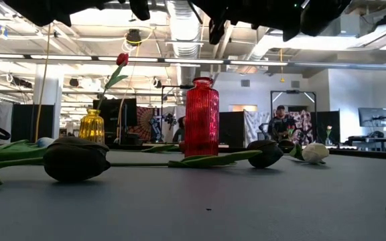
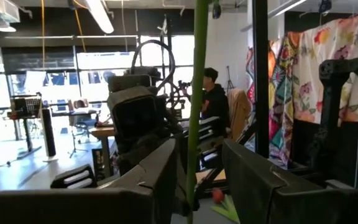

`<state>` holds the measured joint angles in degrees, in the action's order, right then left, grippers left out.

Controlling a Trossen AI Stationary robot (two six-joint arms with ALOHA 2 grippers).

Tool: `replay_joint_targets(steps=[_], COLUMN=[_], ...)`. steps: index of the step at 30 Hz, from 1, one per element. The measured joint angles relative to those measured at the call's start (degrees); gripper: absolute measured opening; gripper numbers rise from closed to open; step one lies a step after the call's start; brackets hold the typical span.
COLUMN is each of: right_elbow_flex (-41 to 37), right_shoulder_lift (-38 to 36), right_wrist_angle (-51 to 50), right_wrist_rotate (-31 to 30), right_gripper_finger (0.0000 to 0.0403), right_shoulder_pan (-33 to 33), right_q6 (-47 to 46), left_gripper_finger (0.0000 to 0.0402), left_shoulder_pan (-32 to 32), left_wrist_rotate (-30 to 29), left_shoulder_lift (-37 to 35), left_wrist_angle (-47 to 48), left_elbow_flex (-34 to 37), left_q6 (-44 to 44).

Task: Sort flowers into vase by color
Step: Put the red tulip into the yellow vase

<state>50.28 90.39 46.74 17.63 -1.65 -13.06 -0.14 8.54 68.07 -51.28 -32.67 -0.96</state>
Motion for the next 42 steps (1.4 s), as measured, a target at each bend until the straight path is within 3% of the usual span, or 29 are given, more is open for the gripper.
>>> replay_joint_targets(steps=[13, 27, 33, 37, 42], right_elbow_flex=[-0.02, -0.07, -0.07, -0.07, -0.07], right_shoulder_lift=[0.00, -0.05, -1.60, -4.79, -10.93], right_wrist_angle=[-2.63, -2.82, -4.81, -10.13, -21.98], right_wrist_rotate=[-0.15, 0.04, 0.32, 0.46, 0.50], right_gripper_finger=[0.0030, 0.0056, 0.0113, 0.0168, 0.0215], right_shoulder_pan=[0.00, -0.01, -1.26, -2.23, -3.71], right_q6=[0.00, 0.04, 0.81, 4.64, 7.38], left_gripper_finger=[0.0007, 0.0000, 0.0000, 0.0000, 0.0000], left_shoulder_pan=[0.02, 0.48, 2.14, 3.65, 4.26], left_wrist_rotate=[0.58, -1.51, -1.08, -1.23, -5.64], left_shoulder_lift=[-0.02, -0.07, -0.87, -4.71, -12.26], left_wrist_angle=[-0.77, 0.62, 2.31, 9.88, 30.93], left_elbow_flex=[-0.02, -0.04, -0.07, -1.53, -7.88], left_q6=[0.67, 2.46, 4.99, 5.24, 3.09])
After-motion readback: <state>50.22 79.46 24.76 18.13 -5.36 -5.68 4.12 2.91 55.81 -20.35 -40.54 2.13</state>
